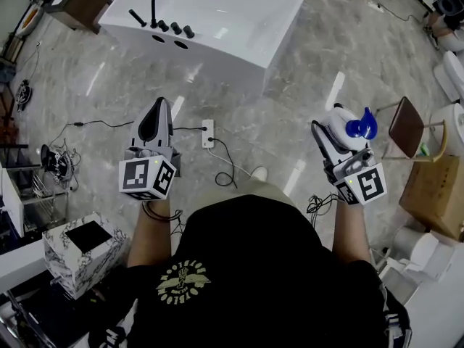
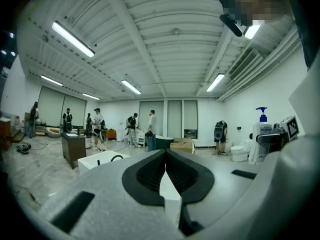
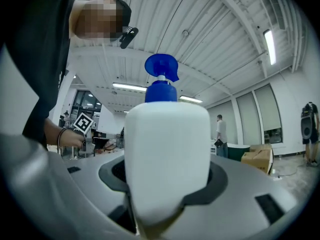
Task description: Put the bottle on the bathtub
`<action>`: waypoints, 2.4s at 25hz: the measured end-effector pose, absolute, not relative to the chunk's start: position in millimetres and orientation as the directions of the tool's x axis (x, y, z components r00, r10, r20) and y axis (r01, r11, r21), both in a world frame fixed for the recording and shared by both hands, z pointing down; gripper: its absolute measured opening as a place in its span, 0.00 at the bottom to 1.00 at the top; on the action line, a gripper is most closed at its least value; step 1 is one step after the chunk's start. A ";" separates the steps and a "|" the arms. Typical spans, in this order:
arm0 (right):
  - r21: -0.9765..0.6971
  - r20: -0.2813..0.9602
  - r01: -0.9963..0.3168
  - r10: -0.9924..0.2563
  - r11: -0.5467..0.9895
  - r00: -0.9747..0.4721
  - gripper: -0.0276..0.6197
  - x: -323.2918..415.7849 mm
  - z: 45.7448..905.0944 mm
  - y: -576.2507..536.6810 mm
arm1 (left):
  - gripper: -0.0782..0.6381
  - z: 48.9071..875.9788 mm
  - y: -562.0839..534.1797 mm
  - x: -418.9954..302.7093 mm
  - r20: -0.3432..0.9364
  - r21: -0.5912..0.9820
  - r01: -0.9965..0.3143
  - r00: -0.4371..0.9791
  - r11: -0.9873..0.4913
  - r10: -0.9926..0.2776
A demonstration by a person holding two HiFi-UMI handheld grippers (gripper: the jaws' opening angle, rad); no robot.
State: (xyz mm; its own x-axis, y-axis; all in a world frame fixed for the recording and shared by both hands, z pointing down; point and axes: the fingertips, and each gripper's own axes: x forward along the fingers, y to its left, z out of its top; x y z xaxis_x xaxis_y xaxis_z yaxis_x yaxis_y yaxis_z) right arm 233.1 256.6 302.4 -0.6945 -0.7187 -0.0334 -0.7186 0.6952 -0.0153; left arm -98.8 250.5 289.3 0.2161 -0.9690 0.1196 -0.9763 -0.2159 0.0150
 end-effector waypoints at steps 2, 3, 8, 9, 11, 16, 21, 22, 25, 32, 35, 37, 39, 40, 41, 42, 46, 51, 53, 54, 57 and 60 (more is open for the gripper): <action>-0.015 -0.037 -0.717 -0.717 0.697 -0.696 0.45 249.8 301.2 249.2 | 0.12 284.3 248.8 -91.7 0.128 -0.004 -0.978 0.209 -0.211 -0.970; -0.017 -0.041 -0.717 -0.717 0.697 -0.696 0.45 256.5 300.5 246.0 | 0.12 281.1 248.2 -90.1 0.130 -0.017 -0.978 0.204 -0.208 -0.970; -0.028 -0.048 -0.710 -0.711 0.703 -0.702 0.45 268.8 304.9 237.3 | 0.12 280.5 243.5 -91.5 0.132 -0.023 -0.984 0.174 -0.179 -0.976; -0.027 -0.047 -0.710 -0.710 0.704 -0.703 0.45 269.3 304.4 237.1 | 0.12 280.5 241.5 -89.1 0.131 -0.015 -0.984 0.175 -0.179 -0.976; -0.024 -0.046 -0.708 -0.708 0.706 -0.704 0.45 269.7 301.9 235.8 | 0.12 277.0 237.1 -82.3 0.118 -0.012 -0.982 0.184 -0.186 -0.976; -0.054 -0.039 -0.708 -0.710 0.704 -0.703 0.45 263.7 306.5 224.3 | 0.12 273.6 228.5 -68.1 0.093 -0.034 -0.972 0.229 -0.233 -0.969; -0.072 -0.028 -0.706 -0.709 0.705 -0.705 0.45 242.6 311.1 194.0 | 0.12 283.2 215.4 -64.3 0.083 -0.065 -0.953 0.290 -0.295 -0.953; -0.072 -0.033 -0.707 -0.710 0.704 -0.704 0.45 238.3 308.6 188.6 | 0.12 286.6 208.9 -66.9 0.083 -0.061 -0.953 0.292 -0.298 -0.953; -0.073 -0.034 -0.707 -0.710 0.703 -0.703 0.45 227.2 304.0 172.4 | 0.12 297.2 182.2 -74.6 0.089 -0.028 -0.955 0.291 -0.294 -0.953; -0.060 -0.009 -0.683 -0.684 0.728 -0.729 0.45 205.0 302.7 119.0 | 0.12 286.2 115.4 -68.5 0.026 -0.025 -0.945 0.324 -0.325 -0.946; -0.059 -0.002 -0.667 -0.668 0.743 -0.744 0.45 191.8 303.3 98.0 | 0.12 286.5 91.5 -83.6 0.019 -0.005 -0.951 0.308 -0.308 -0.951; -0.056 0.010 -0.663 -0.663 0.747 -0.748 0.45 180.7 303.0 82.3 | 0.12 289.1 75.7 -95.5 0.034 0.007 -0.953 0.304 -0.304 -0.952; -0.055 0.019 -0.662 -0.662 0.747 -0.749 0.45 170.8 301.5 68.9 | 0.12 291.4 63.5 -105.3 0.049 0.011 -0.953 0.304 -0.304 -0.951; -0.053 0.022 -0.663 -0.663 0.747 -0.748 0.45 166.5 300.9 62.7 | 0.12 292.1 57.9 -109.4 0.053 0.012 -0.952 0.306 -0.305 -0.951; -0.050 0.025 -0.665 -0.665 0.745 -0.747 0.45 162.6 300.8 56.5 | 0.12 292.7 52.1 -113.1 0.055 0.012 -0.951 0.309 -0.309 -0.949; -0.048 0.028 -0.667 -0.666 0.744 -0.745 0.45 159.0 301.0 50.5 | 0.12 293.5 46.0 -116.3 0.055 0.012 -0.950 0.313 -0.313 -0.948; -0.051 0.045 -0.669 -0.668 0.741 -0.743 0.45 145.6 305.1 29.5 | 0.12 295.2 21.7 -129.0 0.055 0.015 -0.945 0.326 -0.326 -0.944; -0.054 0.058 -0.674 -0.672 0.737 -0.738 0.45 128.8 302.2 1.1 | 0.12 291.9 -7.7 -146.3 0.038 0.015 -0.941 0.337 -0.337 -0.941; -0.040 0.060 -0.675 -0.673 0.736 -0.737 0.45 120.8 297.9 -10.2 | 0.12 292.4 -17.6 -154.7 0.027 0.026 -0.941 0.339 -0.339 -0.940; -0.033 0.062 -0.676 -0.674 0.736 -0.737 0.45 116.4 296.3 -14.8 | 0.12 293.7 -21.8 -159.3 0.023 0.031 -0.940 0.341 -0.340 -0.940; -0.023 0.064 -0.675 -0.672 0.738 -0.737 0.45 101.4 295.7 -25.5 | 0.12 298.8 -32.5 -174.7 0.025 0.033 -0.939 0.342 -0.341 -0.939; -0.027 0.074 -0.673 -0.670 0.739 -0.739 0.45 90.1 300.4 -33.3 | 0.12 297.8 -38.7 -185.3 0.027 0.024 -0.942 0.336 -0.335 -0.942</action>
State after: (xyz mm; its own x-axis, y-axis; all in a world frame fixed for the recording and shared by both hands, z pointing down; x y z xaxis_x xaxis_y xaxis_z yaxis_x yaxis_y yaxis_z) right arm 90.1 -33.3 300.4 -0.7386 -0.6701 0.0740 -0.6732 0.7390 -0.0272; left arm -185.3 -38.7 297.8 0.3357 -0.9416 0.0272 -0.9419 -0.3351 0.0236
